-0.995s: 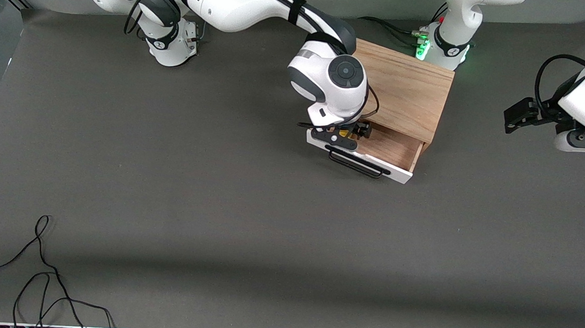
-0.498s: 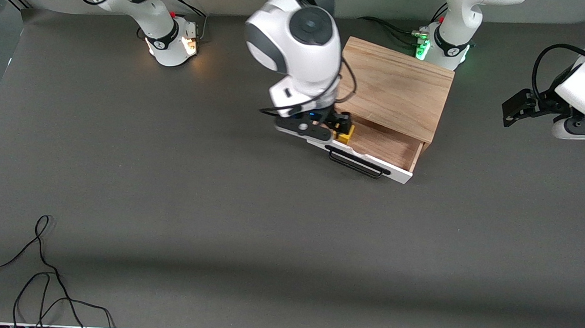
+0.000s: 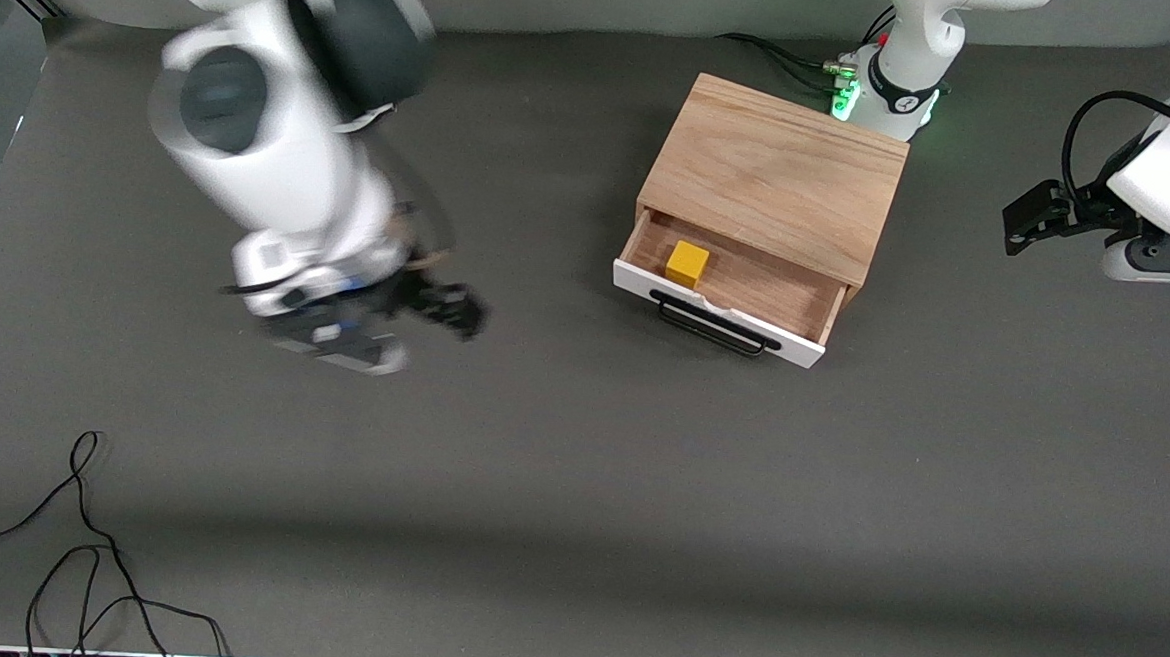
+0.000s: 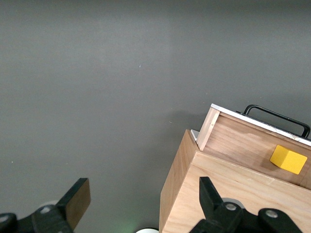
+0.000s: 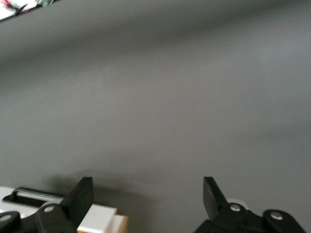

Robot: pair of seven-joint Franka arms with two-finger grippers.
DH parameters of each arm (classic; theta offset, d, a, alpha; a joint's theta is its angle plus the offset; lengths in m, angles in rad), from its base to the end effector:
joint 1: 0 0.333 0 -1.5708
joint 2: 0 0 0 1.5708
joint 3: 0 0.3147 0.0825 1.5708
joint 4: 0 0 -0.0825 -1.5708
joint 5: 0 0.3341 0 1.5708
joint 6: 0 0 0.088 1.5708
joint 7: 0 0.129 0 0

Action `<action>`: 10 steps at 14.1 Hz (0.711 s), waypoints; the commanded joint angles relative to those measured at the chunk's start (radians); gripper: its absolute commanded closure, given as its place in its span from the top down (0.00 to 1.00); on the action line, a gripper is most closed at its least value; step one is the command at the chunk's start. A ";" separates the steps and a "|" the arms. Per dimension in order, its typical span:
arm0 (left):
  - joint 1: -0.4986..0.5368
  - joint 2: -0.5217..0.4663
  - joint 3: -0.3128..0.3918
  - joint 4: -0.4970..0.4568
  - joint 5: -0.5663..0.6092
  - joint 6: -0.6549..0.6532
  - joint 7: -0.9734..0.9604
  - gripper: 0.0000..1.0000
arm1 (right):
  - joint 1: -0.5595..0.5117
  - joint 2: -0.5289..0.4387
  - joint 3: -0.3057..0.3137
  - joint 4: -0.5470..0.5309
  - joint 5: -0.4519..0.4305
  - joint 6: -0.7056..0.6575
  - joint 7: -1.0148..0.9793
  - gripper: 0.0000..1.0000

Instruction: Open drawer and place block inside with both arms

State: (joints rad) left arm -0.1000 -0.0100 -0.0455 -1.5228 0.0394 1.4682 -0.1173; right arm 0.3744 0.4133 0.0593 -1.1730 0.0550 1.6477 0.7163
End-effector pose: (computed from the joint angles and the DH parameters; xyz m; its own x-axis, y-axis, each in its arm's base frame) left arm 0.4858 -0.0659 0.6175 0.9989 -0.0241 -0.0396 -0.0259 -0.9987 -0.0447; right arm 0.5749 0.2647 0.5427 0.9581 -0.2865 -0.0051 -0.2856 -0.9531 -0.0999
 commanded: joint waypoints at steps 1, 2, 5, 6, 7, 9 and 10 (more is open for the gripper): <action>0.005 -0.024 0.001 -0.025 -0.006 0.017 0.013 1.00 | -0.141 -0.180 -0.001 -0.224 0.037 0.021 -0.197 1.00; 0.003 -0.024 0.001 -0.025 -0.004 0.017 0.011 1.00 | -0.182 -0.211 -0.003 -0.256 0.037 0.020 -0.277 1.00; 0.005 -0.022 0.001 -0.023 -0.006 0.020 0.013 1.00 | -0.209 -0.280 -0.100 -0.318 0.036 0.018 -0.447 1.00; 0.005 -0.022 0.002 -0.023 -0.006 0.021 0.013 1.00 | -0.209 -0.304 -0.134 -0.342 0.036 0.020 -0.562 1.00; 0.003 -0.022 0.001 -0.023 -0.006 0.024 0.011 1.00 | -0.209 -0.327 -0.166 -0.365 0.036 0.023 -0.662 1.00; 0.003 -0.019 0.001 -0.022 -0.006 0.024 0.011 1.00 | -0.215 -0.346 -0.194 -0.372 0.032 -0.002 -0.707 1.00; 0.003 -0.019 0.001 -0.022 -0.006 0.024 0.011 1.00 | -0.218 -0.343 -0.194 -0.373 0.025 -0.009 -0.707 1.00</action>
State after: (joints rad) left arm -0.0991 -0.0100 -0.0445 -1.5232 0.0394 1.4717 -0.1172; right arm 0.1509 0.1068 -0.1272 -1.5008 0.0706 1.6433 0.0467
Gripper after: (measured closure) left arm 0.000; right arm 0.000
